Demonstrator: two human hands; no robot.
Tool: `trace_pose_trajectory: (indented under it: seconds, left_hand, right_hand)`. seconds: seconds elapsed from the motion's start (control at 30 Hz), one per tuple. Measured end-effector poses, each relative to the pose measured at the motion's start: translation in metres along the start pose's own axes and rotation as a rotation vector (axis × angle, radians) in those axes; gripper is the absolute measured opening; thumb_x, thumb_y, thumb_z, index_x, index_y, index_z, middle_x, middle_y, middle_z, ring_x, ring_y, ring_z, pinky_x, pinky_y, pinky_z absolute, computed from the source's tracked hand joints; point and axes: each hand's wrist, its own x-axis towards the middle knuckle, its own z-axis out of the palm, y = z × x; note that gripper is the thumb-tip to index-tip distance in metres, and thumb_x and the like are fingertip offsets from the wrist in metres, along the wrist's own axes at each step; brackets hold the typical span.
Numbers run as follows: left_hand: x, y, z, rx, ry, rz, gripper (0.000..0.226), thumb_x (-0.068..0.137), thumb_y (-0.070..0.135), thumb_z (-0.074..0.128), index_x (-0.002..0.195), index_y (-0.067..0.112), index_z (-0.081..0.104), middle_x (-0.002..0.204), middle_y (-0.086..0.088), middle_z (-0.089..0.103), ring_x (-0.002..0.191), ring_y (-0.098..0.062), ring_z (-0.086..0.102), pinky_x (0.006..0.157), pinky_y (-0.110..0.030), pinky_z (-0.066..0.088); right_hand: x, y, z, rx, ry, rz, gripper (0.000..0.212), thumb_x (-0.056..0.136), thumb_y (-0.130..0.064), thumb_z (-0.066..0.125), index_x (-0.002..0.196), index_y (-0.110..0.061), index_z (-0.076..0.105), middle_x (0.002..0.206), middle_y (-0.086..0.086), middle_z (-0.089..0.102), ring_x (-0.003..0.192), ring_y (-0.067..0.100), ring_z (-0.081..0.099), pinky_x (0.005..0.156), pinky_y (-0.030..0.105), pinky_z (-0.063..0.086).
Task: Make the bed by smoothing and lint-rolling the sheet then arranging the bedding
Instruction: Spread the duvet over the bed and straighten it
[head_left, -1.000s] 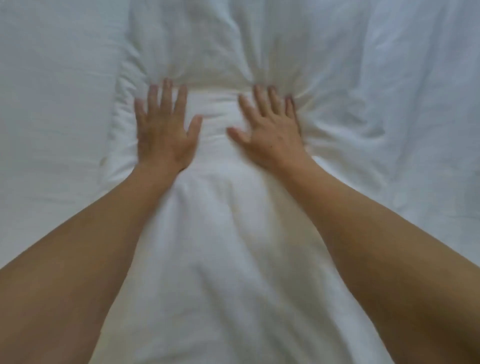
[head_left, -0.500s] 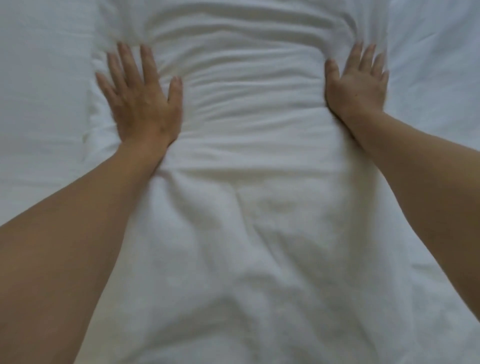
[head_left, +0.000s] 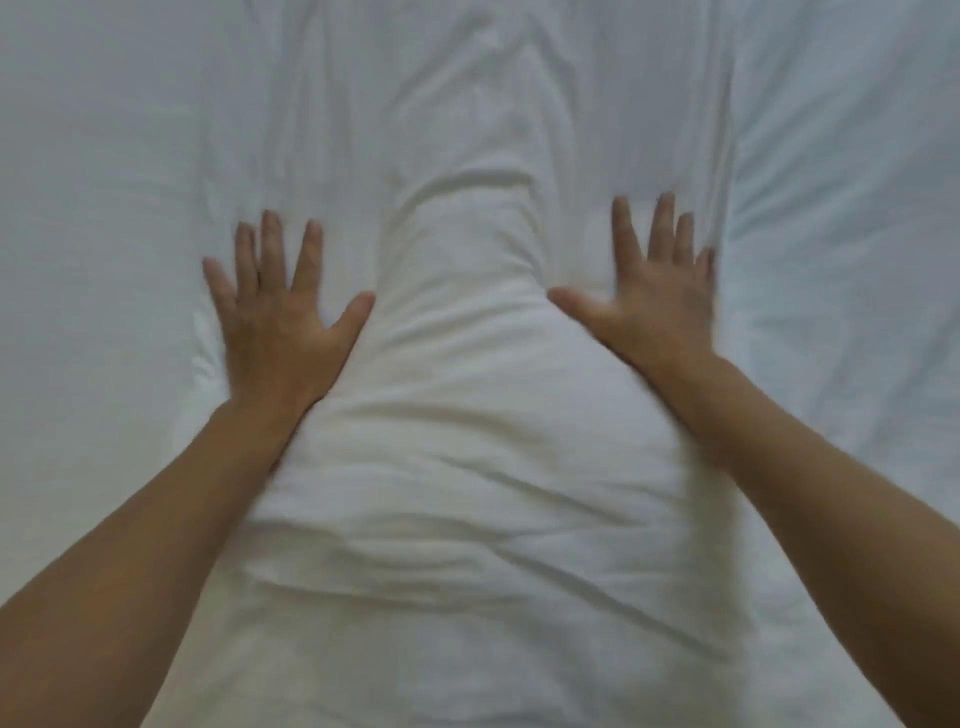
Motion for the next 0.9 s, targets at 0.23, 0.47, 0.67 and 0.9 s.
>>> trace_pose_trajectory:
  seconds: [0.23,0.47,0.67,0.9]
  left_hand:
    - [-0.219,-0.043,0.0,-0.036,-0.125,-0.234,0.088,0.083,0.077,0.025,0.151,0.021,0.028,0.158,-0.02,0.013,0.144,-0.041,0.017,0.112,-0.064,0.02]
    - [-0.347,-0.056,0.01,-0.042,-0.227,-0.301,0.087,0.088,0.075,0.016,0.149,0.014,0.028,0.156,-0.025,0.014,0.144,-0.043,0.016,0.113,-0.063,0.016]
    - [-0.348,-0.052,-0.022,-0.174,-0.16,-0.383,0.085,0.085,0.064,0.029,0.153,0.014,0.023,0.159,-0.024,0.009,0.147,-0.038,0.009,0.118,-0.057,0.005]
    - [-0.203,0.021,-0.038,-0.123,-0.041,0.123,0.07,0.091,0.058,0.039,0.152,0.025,0.028,0.161,-0.018,0.011,0.148,-0.038,0.007,0.117,-0.056,0.002]
  right_hand:
    - [-0.212,0.044,0.069,0.056,0.061,-0.064,0.096,0.077,-0.086,0.026,0.152,-0.027,0.021,0.158,0.023,0.014,0.145,0.043,0.015,0.107,0.065,0.022]
    - [-0.371,0.069,0.101,0.08,-0.089,-0.158,0.1,0.073,-0.09,0.032,0.153,-0.033,0.012,0.16,0.021,0.006,0.147,0.041,0.006,0.111,0.063,0.018]
    - [-0.386,0.063,0.067,0.124,-0.036,-0.197,0.094,0.08,-0.086,0.027,0.151,-0.026,0.021,0.158,0.024,0.009,0.146,0.041,0.007,0.11,0.067,0.02]
    - [-0.19,-0.076,-0.003,0.106,0.137,-0.326,0.095,0.076,-0.082,0.032,0.153,-0.03,0.016,0.161,0.014,0.007,0.147,0.04,0.003,0.116,0.056,0.007]
